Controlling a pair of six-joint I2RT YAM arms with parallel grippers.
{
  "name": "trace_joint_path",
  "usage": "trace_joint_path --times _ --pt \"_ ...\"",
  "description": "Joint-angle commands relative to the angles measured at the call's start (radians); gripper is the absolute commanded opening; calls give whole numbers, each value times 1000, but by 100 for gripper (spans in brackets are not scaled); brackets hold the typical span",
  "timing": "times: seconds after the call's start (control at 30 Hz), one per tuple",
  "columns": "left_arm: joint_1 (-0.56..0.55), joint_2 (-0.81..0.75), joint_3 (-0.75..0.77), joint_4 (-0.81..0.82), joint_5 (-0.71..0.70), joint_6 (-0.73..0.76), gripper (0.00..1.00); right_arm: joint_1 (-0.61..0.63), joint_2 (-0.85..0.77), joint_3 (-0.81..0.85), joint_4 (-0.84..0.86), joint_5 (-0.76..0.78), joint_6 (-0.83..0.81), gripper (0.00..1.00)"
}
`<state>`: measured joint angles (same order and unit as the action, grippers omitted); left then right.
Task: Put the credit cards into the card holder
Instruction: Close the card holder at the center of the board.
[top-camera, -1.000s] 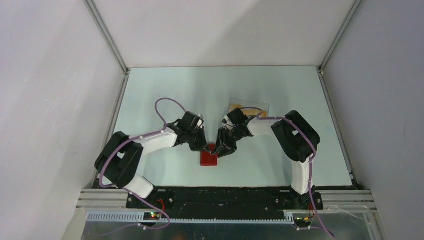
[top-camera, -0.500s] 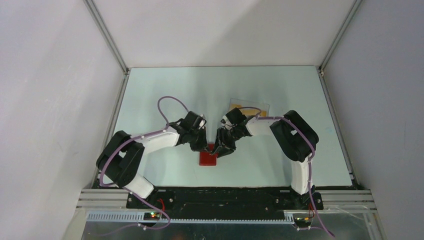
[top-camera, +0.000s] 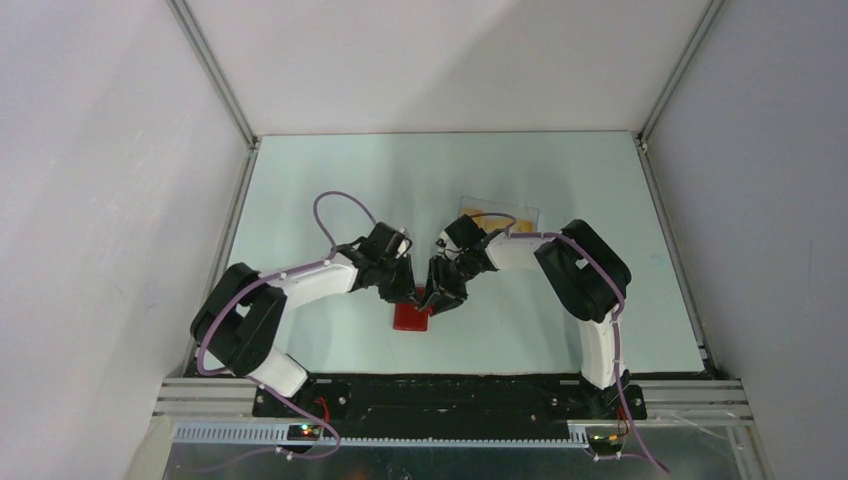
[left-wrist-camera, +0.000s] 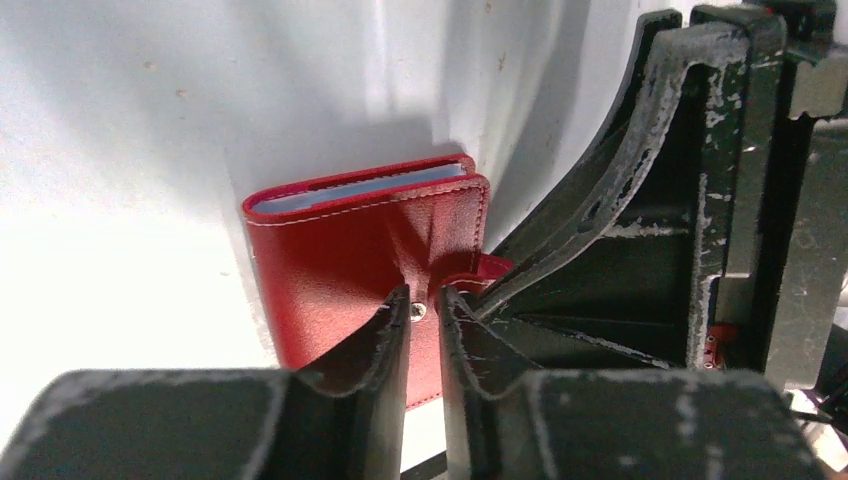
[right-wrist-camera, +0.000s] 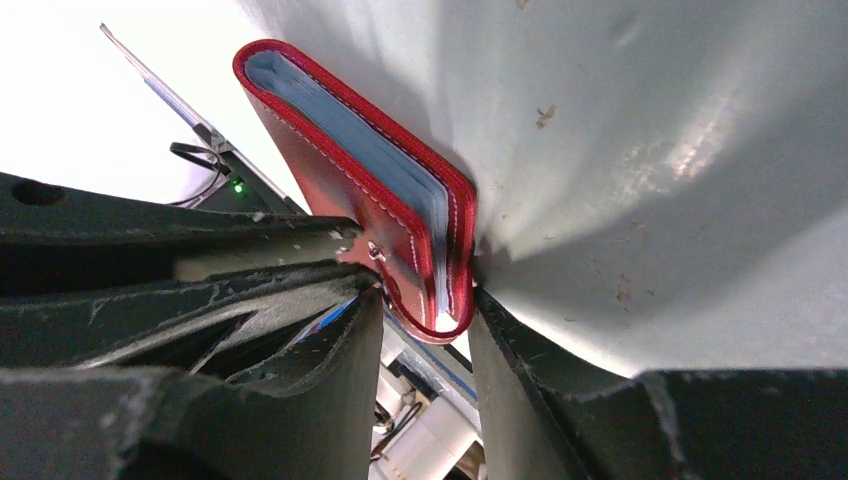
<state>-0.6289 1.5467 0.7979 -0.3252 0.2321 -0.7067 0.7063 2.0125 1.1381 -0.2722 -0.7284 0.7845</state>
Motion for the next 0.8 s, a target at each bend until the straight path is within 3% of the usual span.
trace_joint_path --times 0.0,0.1,0.2,0.53,0.77 --pt "6 -69 3 -10 -11 -2 28 18 46 -21 -56 197 -61 43" --pt "29 -100 -20 -8 1 -7 37 19 30 -20 -59 196 -62 44" --pt "59 -116 -32 -8 33 3 38 19 15 -21 -56 185 -61 44" --pt "75 -49 -26 -1 147 57 31 11 -29 -31 -58 174 -59 43" --pt "75 -6 -26 3 170 68 32 18 -30 -32 -51 168 -56 41"
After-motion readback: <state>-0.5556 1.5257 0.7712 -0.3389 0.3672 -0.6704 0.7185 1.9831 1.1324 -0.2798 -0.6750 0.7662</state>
